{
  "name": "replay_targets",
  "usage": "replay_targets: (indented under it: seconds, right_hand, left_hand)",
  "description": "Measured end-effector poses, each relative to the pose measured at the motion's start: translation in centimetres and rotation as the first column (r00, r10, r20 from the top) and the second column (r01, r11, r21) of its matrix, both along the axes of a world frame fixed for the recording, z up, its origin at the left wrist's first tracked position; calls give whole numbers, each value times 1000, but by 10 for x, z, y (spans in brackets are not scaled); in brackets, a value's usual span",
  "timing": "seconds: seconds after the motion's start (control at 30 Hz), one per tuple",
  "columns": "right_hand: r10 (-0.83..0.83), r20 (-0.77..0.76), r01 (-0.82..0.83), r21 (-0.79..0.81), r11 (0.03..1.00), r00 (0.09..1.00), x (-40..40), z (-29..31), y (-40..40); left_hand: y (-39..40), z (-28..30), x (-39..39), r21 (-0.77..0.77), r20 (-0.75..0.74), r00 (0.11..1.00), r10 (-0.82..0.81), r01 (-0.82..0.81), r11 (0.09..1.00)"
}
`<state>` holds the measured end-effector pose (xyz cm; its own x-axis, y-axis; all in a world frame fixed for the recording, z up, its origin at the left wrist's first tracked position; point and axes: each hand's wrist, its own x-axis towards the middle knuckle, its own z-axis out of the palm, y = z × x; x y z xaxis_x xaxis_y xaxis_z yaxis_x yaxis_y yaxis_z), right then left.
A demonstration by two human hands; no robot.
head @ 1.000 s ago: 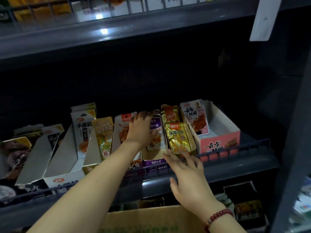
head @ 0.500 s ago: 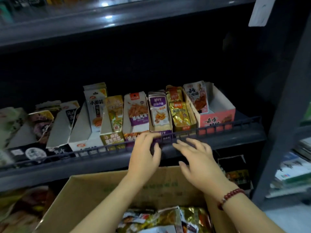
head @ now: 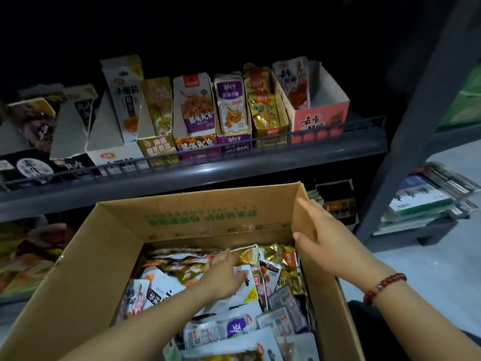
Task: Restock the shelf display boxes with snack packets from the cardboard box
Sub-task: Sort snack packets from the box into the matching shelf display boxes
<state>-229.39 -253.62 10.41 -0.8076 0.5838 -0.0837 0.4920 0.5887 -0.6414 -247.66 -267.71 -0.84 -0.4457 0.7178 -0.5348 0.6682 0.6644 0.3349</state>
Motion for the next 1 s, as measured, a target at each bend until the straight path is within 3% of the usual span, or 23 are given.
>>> replay_targets:
  seconds: [0.13, 0.3, 0.47, 0.53, 0.63, 0.87, 0.93, 1.0]
  right_hand:
    - [-13, -27, 14, 18, 1000, 1000, 2, -5, -1]
    - [-24, -24, 26, 66, 997, 999, -1, -6, -1]
    - [-38, -1, 38, 103, 994, 999, -5, -8, -3]
    - [-46, 2, 46, 111, 993, 999, -5, -7, -3]
    - [-50, 2, 49, 114, 992, 999, -5, -6, -3]
    - [-47, 16, 45, 122, 991, 999, -5, -6, -3]
    - [-46, 18, 43, 124, 991, 999, -5, -6, -3]
    - [-45, 17, 43, 125, 991, 999, -5, -6, -3]
  left_hand:
    - [-1, -9, -12, -174, 118, 989, -94, 114, 978]
    - [2, 5, -32, -216, 206, 965, -164, 208, 954]
    - [0, -7, -35, -48, 55, 985, -162, 165, 985]
    - [1, -16, -33, 26, 60, 991, -122, 121, 992]
    - [2, -29, -25, -8, 117, 984, -133, 135, 991]
    - [19, -22, -23, -21, 10, 991, -134, 134, 991]
    - [18, -22, -27, 38, 56, 990, -127, 125, 991]
    - [12, -20, -33, 15, 198, 978, -60, 58, 998]
